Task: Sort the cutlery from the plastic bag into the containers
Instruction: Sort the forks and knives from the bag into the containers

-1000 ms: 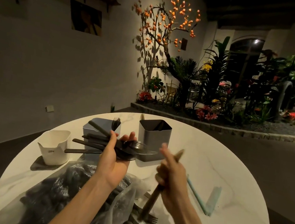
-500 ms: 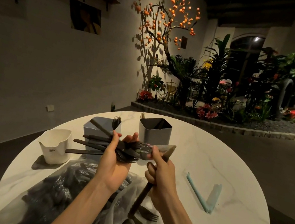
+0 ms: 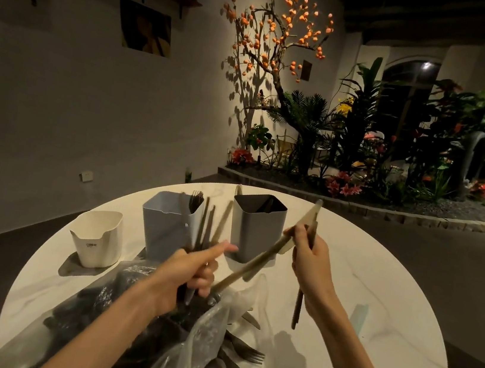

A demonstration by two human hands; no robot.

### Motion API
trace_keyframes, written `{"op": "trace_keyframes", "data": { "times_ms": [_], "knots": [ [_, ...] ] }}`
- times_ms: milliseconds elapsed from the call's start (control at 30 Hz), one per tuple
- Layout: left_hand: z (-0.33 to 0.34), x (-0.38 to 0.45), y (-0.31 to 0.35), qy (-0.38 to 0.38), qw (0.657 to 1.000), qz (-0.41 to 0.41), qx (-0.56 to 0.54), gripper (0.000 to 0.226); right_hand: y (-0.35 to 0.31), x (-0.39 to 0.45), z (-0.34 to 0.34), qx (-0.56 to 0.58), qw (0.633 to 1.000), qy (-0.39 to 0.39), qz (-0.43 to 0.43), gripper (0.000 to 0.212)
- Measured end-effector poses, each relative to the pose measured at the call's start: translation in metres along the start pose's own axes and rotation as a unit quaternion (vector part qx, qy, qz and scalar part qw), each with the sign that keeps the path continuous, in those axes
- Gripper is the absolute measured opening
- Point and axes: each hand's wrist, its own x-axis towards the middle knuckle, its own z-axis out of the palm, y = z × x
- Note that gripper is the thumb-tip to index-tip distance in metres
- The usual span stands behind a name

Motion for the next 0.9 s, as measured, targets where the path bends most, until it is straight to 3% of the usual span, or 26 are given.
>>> {"op": "trace_keyframes", "data": {
  "times_ms": [67,167,233,333,500,567,667,900],
  "knots": [
    [0.007,-0.001,-0.001,-0.049,0.993,-0.023,0.107,0.044,-0.004,-0.001,0.004,-0.033,0.999,-0.03,-0.031,0.033],
    [0.018,0.002,-0.007,-0.083,0.984,-0.037,0.155,0.043,-0.009,-0.004,0.011,0.016,0.998,-0.058,-0.034,0.03],
    [0.024,0.004,-0.013,-0.082,0.985,-0.032,0.146,0.034,-0.008,-0.006,0.016,0.075,0.993,-0.092,0.006,0.029],
    [0.028,0.007,-0.018,-0.095,0.986,-0.043,0.13,0.029,-0.002,-0.01,0.019,0.072,0.989,-0.125,0.038,0.036],
    [0.018,0.011,-0.017,-0.149,0.984,-0.085,-0.042,0.025,-0.003,0.002,0.006,0.109,0.992,-0.033,0.055,0.04],
    [0.012,0.011,-0.015,-0.181,0.974,-0.099,-0.098,0.027,-0.005,0.008,0.001,0.155,0.984,-0.063,0.065,0.038],
    [0.01,0.01,-0.014,-0.196,0.974,-0.073,-0.086,0.025,-0.003,0.006,-0.003,0.213,0.968,-0.125,0.03,0.033],
    [0.007,0.008,-0.015,-0.188,0.979,-0.058,-0.052,0.025,0.029,0.003,-0.001,0.071,0.996,-0.034,-0.047,0.047]
  ]
}}
